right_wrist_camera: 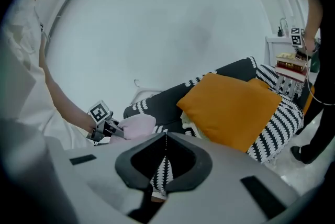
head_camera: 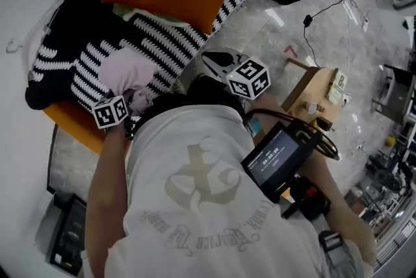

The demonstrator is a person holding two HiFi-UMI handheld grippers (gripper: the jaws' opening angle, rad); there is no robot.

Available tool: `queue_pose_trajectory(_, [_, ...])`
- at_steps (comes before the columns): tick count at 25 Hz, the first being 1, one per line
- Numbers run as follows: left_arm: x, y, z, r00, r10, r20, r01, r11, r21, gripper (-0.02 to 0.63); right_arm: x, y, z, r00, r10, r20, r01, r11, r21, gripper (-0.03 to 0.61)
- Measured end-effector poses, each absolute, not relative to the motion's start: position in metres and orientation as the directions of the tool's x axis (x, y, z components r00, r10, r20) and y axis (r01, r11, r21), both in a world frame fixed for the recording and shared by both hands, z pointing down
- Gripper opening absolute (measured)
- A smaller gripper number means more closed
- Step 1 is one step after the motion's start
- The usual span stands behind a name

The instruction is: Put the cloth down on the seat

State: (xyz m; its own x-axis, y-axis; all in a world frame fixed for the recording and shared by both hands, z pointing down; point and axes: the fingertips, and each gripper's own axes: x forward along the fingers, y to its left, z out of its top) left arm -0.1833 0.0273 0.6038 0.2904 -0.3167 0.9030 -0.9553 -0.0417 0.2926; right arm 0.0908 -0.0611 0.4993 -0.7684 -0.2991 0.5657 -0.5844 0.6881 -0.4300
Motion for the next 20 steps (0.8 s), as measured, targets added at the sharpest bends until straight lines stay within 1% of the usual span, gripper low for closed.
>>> queue_pose_trajectory(3, [-0.185, 0.019, 0.607, 0.275, -0.296, 0.915, -0.961, -0.046, 0.274, 0.249, 0.099, -0.075, 0.495, -0.756, -0.345, 0.556, -0.617, 0.658, -0.431, 0.017])
queue_pose_trajectory(6, [-0.180, 0.020, 0.610, 0.271, -0.268, 0.925, -0.962, -0.055, 0.266, 0.249, 0.103, -0.079, 0.494, -0.751, -0.357, 0.555, -0.629, 0.642, -0.439, 0.017])
queue_pose_trajectory(15, [-0.164, 0.020, 0.659, 0.307, -0.141, 0.941, -0.944, -0.173, 0.282, 0.249, 0.093, -0.098, 0.546, -0.744, -0.302, 0.596, -0.631, 0.611, -0.477, 0.017])
queue_pose_trajectory(20, [-0.171, 0.021, 0.686, 0.280, -0.078, 0.957, -0.945, -0.200, 0.260, 0.249, 0.091, -0.102, 0.570, -0.741, -0.280, 0.611, -0.633, 0.595, -0.495, 0.017])
